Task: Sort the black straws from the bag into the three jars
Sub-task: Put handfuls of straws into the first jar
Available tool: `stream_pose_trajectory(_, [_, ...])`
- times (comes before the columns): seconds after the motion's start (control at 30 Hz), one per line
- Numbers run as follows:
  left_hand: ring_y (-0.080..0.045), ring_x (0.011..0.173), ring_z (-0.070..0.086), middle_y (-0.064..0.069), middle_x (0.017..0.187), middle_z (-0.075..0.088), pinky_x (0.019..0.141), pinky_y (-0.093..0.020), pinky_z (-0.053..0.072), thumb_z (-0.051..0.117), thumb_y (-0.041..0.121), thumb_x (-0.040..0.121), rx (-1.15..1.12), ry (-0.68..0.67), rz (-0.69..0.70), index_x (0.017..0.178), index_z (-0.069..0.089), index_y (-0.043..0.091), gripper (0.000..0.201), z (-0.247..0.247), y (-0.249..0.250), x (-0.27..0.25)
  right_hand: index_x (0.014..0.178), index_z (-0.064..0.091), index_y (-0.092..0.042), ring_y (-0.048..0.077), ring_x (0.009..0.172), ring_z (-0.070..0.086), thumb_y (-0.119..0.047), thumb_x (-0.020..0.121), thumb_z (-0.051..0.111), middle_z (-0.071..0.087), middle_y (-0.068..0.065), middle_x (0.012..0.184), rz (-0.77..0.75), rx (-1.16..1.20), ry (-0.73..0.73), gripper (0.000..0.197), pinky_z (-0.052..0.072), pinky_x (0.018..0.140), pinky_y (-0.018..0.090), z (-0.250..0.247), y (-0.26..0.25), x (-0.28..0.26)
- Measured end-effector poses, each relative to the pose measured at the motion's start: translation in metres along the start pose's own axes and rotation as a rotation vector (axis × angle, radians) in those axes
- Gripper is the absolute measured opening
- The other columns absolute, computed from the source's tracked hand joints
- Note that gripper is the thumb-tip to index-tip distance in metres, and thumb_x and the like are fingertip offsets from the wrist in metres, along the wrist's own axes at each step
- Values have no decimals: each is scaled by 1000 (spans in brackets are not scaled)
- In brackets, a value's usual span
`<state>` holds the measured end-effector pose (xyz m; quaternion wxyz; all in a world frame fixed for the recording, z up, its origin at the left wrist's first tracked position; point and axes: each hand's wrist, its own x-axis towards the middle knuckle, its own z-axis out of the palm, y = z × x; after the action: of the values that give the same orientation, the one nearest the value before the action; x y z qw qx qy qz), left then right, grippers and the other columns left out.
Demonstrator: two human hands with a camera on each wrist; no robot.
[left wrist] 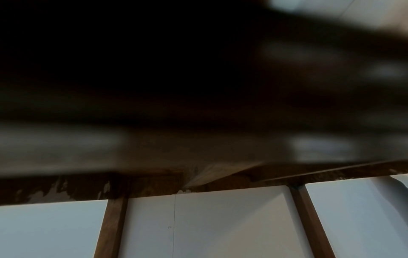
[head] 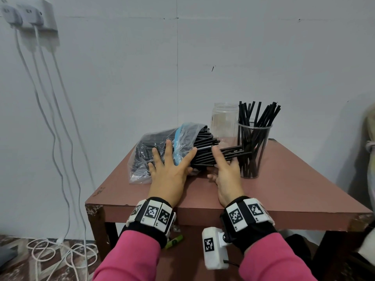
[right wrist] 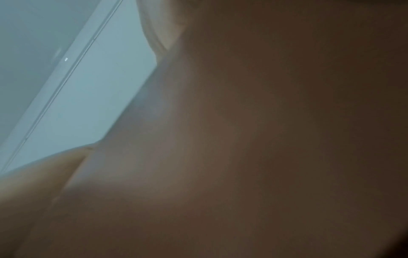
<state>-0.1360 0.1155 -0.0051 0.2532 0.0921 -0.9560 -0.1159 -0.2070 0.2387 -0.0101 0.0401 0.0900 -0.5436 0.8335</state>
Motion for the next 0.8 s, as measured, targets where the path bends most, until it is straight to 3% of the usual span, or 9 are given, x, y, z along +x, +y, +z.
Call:
stream_pose_trajectory(0.17, [-46, 142, -19, -7, 159, -20, 112, -64, 4, 36, 33, 103, 4, 10, -2, 144, 8, 58, 56, 0, 0, 0, 117, 49, -23, 23, 84, 64, -52, 98, 39, 61, 10, 107, -65, 165, 197, 36, 50, 53, 30, -2, -10, -3])
stream_pose_trajectory(0.3, [-46, 142, -18, -7, 159, -20, 112, -64, 4, 36, 31, 104, 10, 10, -2, 144, 7, 59, 57, 0, 0, -1, 110, 55, -39, 27, 98, 66, -40, 101, 41, 61, 8, 120, -181, 146, 285, 16, 57, 62, 34, -5, -9, -4])
stream_pose_trajectory(0.37, [-46, 142, -19, -7, 159, -21, 112, -64, 4, 35, 31, 104, 4, 7, -1, 144, 7, 59, 57, 0, 0, -1, 109, 62, -36, 25, 94, 67, -45, 95, 52, 67, 4, 113, -170, 38, 245, 19, 58, 73, 40, -6, -2, -1])
stream_pose_trajectory(0.43, [-46, 142, -19, -7, 159, -21, 112, -65, 4, 35, 31, 103, 3, 5, -1, 144, 7, 59, 57, -1, 1, -1, 102, 70, -32, 21, 95, 68, -58, 80, 62, 72, -4, 101, -170, -181, 67, 35, 55, 87, 47, -4, 5, 0])
stream_pose_trajectory(0.53, [-46, 141, -20, -6, 158, -22, 113, -65, 4, 35, 31, 103, 12, 1, -4, 144, 6, 59, 57, -1, 1, -1, 86, 72, -36, 21, 91, 69, -52, 75, 66, 73, -4, 90, -164, -306, -100, 20, 53, 89, 51, 0, 6, -3])
stream_pose_trajectory(0.6, [-46, 142, -19, -6, 158, -21, 113, -65, 4, 35, 29, 104, 10, 8, -4, 144, 6, 59, 58, -1, 1, -1, 97, 67, -40, 15, 95, 67, -42, 82, 66, 71, -7, 100, -202, -245, -2, 15, 52, 92, 47, 0, 4, -4])
stream_pose_trajectory(0.7, [-46, 142, -19, -6, 158, -21, 113, -65, 4, 37, 26, 104, 6, 17, -3, 144, 7, 59, 60, 0, 0, -1, 135, 47, -31, 17, 118, 58, -36, 90, 55, 56, -2, 133, -213, -62, 187, 46, 45, 103, 49, -2, 2, -3])
stream_pose_trajectory(0.73, [-46, 142, -19, -6, 158, -21, 113, -65, 3, 37, 26, 104, 4, 17, -3, 144, 7, 59, 60, 0, 0, -1, 140, 43, -31, 18, 123, 55, -37, 91, 50, 52, -3, 139, -220, -47, 209, 50, 43, 105, 49, -3, 2, -2])
stream_pose_trajectory(0.8, [-46, 142, -19, -6, 158, -21, 113, -65, 3, 36, 26, 104, 4, 17, -2, 144, 7, 58, 59, 1, 0, -1, 132, 46, -50, 15, 125, 53, -46, 91, 43, 53, -9, 139, -234, -88, 168, 41, 42, 106, 48, -1, 3, -3])
